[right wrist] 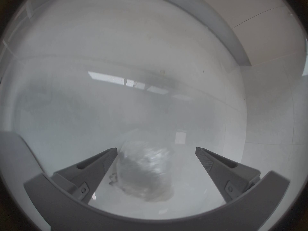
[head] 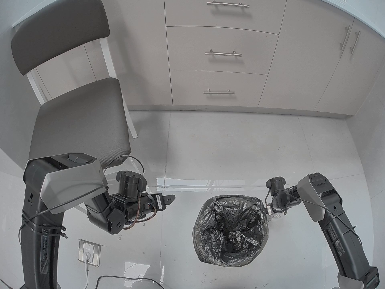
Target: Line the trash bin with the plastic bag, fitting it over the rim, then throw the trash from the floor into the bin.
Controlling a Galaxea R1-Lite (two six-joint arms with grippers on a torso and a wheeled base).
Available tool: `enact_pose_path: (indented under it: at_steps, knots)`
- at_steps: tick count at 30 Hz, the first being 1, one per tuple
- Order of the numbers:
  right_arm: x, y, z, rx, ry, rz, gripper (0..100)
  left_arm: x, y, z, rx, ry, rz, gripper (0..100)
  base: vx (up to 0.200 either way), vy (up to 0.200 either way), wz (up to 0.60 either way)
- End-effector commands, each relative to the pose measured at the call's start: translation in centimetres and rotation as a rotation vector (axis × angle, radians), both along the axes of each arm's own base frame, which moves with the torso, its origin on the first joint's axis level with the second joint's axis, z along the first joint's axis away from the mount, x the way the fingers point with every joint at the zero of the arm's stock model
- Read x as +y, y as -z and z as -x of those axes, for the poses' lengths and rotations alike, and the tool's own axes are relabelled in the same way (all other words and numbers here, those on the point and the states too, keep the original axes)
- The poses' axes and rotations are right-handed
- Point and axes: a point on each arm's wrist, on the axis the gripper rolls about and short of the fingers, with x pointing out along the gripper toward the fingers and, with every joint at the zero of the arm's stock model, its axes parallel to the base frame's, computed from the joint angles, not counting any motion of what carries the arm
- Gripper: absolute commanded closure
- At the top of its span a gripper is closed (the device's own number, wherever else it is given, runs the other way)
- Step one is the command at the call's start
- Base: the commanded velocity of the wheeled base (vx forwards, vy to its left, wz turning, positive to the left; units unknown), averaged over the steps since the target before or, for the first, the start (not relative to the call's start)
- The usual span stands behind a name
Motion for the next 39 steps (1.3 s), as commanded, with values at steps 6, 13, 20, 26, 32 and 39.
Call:
enact_pose_path:
  at_steps: [6, 13, 20, 26, 32, 39]
  knots:
    - [-0.33, 0.57, 0.9, 0.104, -0.003, -0.025, 0, -0.11, 0.72, 0.03, -0.038, -0.003, -0.012, 0, 0.0, 0.0, 0.0]
    - [-0.4, 0.55, 0.84, 0.097, 0.0, -0.028, 0, -0.05, 0.72, 0.0, -0.038, -0.004, -0.012, 0, 0.0, 0.0, 0.0]
    - [-0.11, 0.54, 0.79, 0.087, -0.005, -0.062, 0, -0.01, 0.65, -0.05, -0.037, -0.008, -0.008, 0, 0.0, 0.0, 0.0]
    - [0.25, 0.56, 0.8, 0.071, 0.013, -0.11, 0, 0.19, 0.43, -0.2, -0.043, -0.015, -0.002, 0, 0.0, 0.0, 0.0]
    - [0.24, 0.35, 0.38, 0.026, 0.008, -0.122, 0, 0.19, 0.43, -0.2, -0.042, -0.017, 0.0, 0, 0.0, 0.0, 0.0]
    - [0.26, 0.32, 0.32, 0.02, 0.005, -0.128, 100, 0.24, 0.42, -0.23, -0.043, -0.018, 0.001, 0, 0.0, 0.0, 0.0]
